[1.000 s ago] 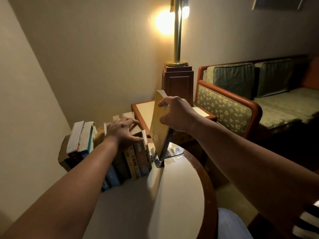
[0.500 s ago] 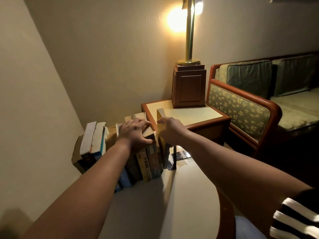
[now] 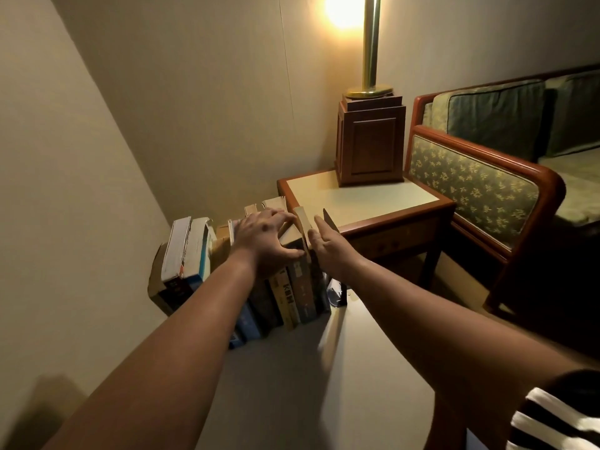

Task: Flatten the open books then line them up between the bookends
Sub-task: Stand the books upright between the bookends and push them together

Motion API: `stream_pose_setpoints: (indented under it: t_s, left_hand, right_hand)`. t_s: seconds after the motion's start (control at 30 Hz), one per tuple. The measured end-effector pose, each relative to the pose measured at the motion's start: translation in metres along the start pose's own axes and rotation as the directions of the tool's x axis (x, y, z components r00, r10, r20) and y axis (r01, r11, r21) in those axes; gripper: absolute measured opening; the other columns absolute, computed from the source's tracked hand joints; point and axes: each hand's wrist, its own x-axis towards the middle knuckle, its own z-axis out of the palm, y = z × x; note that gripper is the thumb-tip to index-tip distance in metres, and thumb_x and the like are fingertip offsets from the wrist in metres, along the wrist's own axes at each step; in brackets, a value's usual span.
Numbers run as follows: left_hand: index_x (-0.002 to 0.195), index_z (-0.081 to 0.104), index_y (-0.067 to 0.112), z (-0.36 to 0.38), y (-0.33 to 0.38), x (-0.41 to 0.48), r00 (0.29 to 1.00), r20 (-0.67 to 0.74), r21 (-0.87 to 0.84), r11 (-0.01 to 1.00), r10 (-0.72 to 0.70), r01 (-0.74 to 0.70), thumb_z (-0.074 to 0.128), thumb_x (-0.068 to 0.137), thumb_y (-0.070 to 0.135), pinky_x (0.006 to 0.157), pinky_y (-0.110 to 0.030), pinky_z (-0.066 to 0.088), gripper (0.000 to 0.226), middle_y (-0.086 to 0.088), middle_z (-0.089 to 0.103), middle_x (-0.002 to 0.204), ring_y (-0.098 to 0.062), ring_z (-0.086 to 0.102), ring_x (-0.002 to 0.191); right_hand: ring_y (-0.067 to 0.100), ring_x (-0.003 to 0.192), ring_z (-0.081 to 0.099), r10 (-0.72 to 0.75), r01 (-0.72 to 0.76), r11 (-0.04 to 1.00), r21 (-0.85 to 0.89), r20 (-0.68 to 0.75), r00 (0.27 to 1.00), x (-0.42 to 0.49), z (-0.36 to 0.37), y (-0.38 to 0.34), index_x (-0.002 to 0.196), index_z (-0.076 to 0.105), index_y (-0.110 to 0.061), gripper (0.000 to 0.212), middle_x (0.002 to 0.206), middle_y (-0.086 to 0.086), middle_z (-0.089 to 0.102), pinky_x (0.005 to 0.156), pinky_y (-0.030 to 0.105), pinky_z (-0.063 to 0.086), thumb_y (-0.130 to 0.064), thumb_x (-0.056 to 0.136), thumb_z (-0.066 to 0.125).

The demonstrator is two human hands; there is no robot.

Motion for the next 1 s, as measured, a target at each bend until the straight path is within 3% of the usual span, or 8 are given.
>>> stream_pose_setpoints:
  t_s: [0.1,0.27,0.37,0.5,0.6,0.73,0.83,1.0]
  left_hand:
    - [0.139,0.047,0.036,0.0,0.0,0.0,1.0,-0.002,0.001,1.0,0.002,-0.002,0.035,0.048,0.086,0.107,-0.045,0.029,0.104,0.001,0.041,0.15,-0.028,0.038,0.137]
    - [0.138,0.049,0.035,-0.001,-0.001,-0.001,1.0,-0.008,-0.037,0.999,0.018,-0.018,0.04,0.052,0.085,0.107,-0.048,0.029,0.1,0.001,0.042,0.15,-0.027,0.038,0.137]
    - [0.137,0.049,0.033,0.001,-0.001,-0.001,0.999,-0.017,-0.053,0.998,0.027,-0.028,0.044,0.055,0.082,0.107,-0.049,0.032,0.096,0.0,0.043,0.149,-0.027,0.039,0.136]
    - [0.135,0.05,0.034,0.004,-0.004,0.001,0.999,-0.034,-0.087,0.996,0.031,-0.034,0.051,0.059,0.079,0.104,-0.053,0.038,0.089,0.001,0.044,0.147,-0.027,0.041,0.133]
    - [0.134,0.051,0.035,0.007,-0.008,0.003,0.998,-0.048,-0.085,0.995,0.045,-0.049,0.055,0.06,0.078,0.103,-0.053,0.04,0.086,0.001,0.044,0.147,-0.026,0.041,0.132]
    - [0.135,0.05,0.037,0.009,-0.011,0.004,0.996,-0.063,-0.092,0.993,0.063,-0.068,0.059,0.063,0.075,0.101,-0.053,0.042,0.082,0.003,0.043,0.147,-0.025,0.04,0.133]
    - [0.136,0.05,0.035,0.008,-0.01,0.003,0.995,-0.07,-0.084,0.994,0.065,-0.071,0.061,0.065,0.072,0.099,-0.053,0.043,0.081,0.002,0.043,0.147,-0.025,0.04,0.133]
    - [0.135,0.052,0.032,0.003,-0.005,-0.002,0.994,-0.064,-0.1,0.99,0.092,-0.098,0.068,0.067,0.065,0.101,-0.052,0.043,0.078,0.0,0.046,0.146,-0.024,0.042,0.133]
  right_hand:
    - [0.024,0.137,0.043,0.024,-0.016,0.987,0.161,-0.051,0.998,-0.021,0.01,0.02,0.148,0.039,-0.019,0.052,0.142,0.004,0.05,0.099,0.031,0.042,-0.047,0.106,0.025]
    - [-0.006,0.08,0.051,0.143,-0.161,0.919,0.36,0.077,0.987,-0.05,0.02,0.057,0.114,0.051,-0.027,0.031,0.096,-0.017,0.052,0.056,0.004,0.046,-0.036,0.107,0.023]
    - [-0.006,0.083,0.062,0.057,-0.098,0.907,0.41,0.112,0.992,-0.045,0.024,0.076,0.123,0.055,-0.025,0.051,0.106,-0.014,0.058,0.059,0.003,0.047,-0.061,0.099,0.028]
    - [-0.006,0.095,0.066,-0.027,-0.045,0.851,0.524,0.128,0.991,-0.031,0.033,0.09,0.135,0.052,-0.023,0.106,0.117,-0.011,0.066,0.069,0.012,0.053,-0.094,0.056,0.052]
    - [-0.008,0.094,0.066,0.001,-0.07,0.833,0.549,0.125,0.992,-0.028,0.038,0.098,0.128,0.052,-0.031,0.082,0.105,-0.024,0.071,0.069,0.01,0.052,-0.086,0.067,0.05]
    - [0.012,0.106,0.065,0.096,-0.14,0.846,0.515,0.111,0.989,-0.023,0.039,0.113,0.121,0.058,-0.031,0.053,0.114,-0.005,0.068,0.079,0.021,0.053,-0.071,0.087,0.046]
    - [0.003,0.095,0.062,0.114,-0.161,0.814,0.558,0.118,0.986,-0.02,0.039,0.119,0.106,0.054,-0.032,0.023,0.106,-0.014,0.063,0.077,0.02,0.047,-0.046,0.103,0.037]
    - [0.007,0.105,0.063,0.068,-0.115,0.842,0.527,0.107,0.992,-0.022,0.039,0.118,0.128,0.055,-0.037,0.049,0.117,-0.006,0.066,0.082,0.023,0.051,-0.069,0.093,0.038]
